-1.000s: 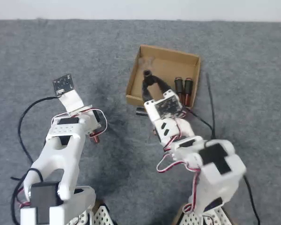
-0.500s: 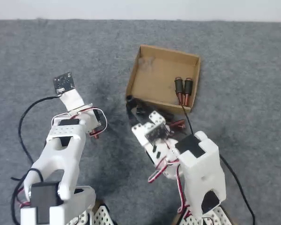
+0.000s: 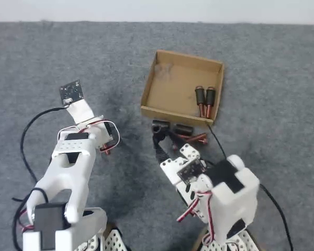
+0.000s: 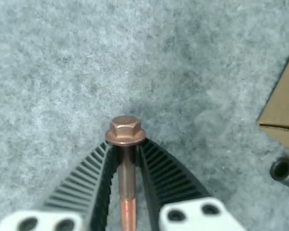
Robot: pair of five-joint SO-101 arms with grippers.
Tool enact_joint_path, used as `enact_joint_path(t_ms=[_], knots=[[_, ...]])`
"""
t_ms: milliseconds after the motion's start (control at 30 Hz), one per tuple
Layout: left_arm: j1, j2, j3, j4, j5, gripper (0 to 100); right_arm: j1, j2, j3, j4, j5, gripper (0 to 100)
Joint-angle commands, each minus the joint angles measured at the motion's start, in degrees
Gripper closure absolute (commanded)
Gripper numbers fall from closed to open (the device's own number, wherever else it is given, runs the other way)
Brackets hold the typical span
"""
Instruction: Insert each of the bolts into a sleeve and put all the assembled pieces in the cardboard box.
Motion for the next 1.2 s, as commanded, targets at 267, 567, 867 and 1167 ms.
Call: enact_joint_path(t_ms=[267,567,867,1167], knots=[[0.1,-4.0,-1.4,-1.8,-1.0,99,1.5,-4.0,2.2,-0.8,0.3,99.3],[0.1,-10.5,-4.6,-7.7,-0.9,99,0.0,0.1,0.2,-0.9,0.3,99.3],[4.6,-34.5,-0.5,-7.7,-1.1,99,-2.2,1.2,-0.3,-1.2,0.3,99.3],[15.7,-55.2,8.0,-7.7,-1.1,99,-4.8,1.2,0.0,-1.3,0.3,99.3]])
